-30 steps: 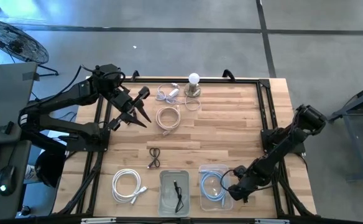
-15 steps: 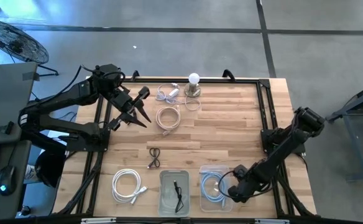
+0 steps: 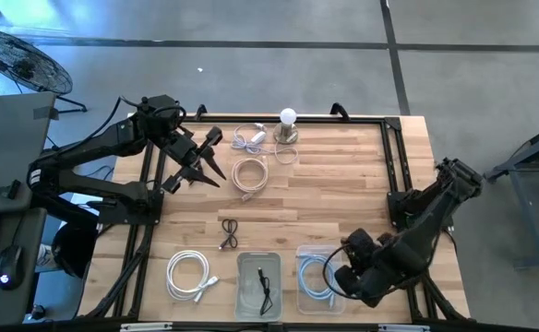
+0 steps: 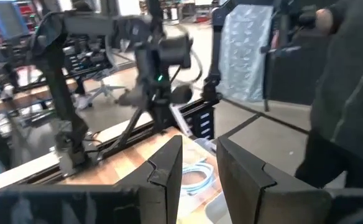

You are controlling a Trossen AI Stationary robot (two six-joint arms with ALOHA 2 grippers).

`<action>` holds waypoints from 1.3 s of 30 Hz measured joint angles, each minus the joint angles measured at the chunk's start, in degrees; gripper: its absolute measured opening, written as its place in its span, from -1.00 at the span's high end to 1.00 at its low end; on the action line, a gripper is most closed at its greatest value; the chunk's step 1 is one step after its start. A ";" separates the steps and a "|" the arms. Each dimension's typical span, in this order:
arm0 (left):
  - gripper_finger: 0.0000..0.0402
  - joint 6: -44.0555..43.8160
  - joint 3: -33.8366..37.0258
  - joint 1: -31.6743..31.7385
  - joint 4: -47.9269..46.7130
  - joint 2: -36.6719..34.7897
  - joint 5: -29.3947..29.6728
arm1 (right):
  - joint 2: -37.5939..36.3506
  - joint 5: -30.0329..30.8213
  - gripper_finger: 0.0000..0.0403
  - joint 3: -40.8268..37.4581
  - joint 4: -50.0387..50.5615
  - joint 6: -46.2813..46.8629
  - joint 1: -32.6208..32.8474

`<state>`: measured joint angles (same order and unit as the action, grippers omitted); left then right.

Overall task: Pick & Place USB Port
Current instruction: Put the black USB cable into the gray bin

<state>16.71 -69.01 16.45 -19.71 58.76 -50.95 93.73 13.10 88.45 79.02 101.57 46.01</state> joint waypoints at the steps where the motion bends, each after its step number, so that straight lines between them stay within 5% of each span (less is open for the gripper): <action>1: 0.52 0.21 0.00 0.00 0.20 0.00 1.41 | 0.00 2.50 1.00 1.69 1.50 -1.19 -0.38; 9: 0.52 2.13 -0.09 0.00 5.55 0.78 10.40 | 0.00 19.35 1.00 10.80 5.77 -20.45 -7.61; 17: 0.52 -13.60 -0.07 0.04 19.96 6.63 12.09 | -0.02 29.19 1.00 19.65 2.93 -50.40 -16.55; 27: 0.52 -19.90 -0.04 0.02 27.28 10.93 8.01 | -0.11 27.98 1.00 28.88 -3.19 -80.59 -23.35; 39: 0.52 -17.98 -0.04 0.02 32.47 11.34 8.11 | -0.09 19.76 1.00 29.50 -11.45 -97.64 -29.00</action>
<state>-1.27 -69.06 16.47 12.76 70.11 -42.84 93.65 32.87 117.95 67.57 3.93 17.01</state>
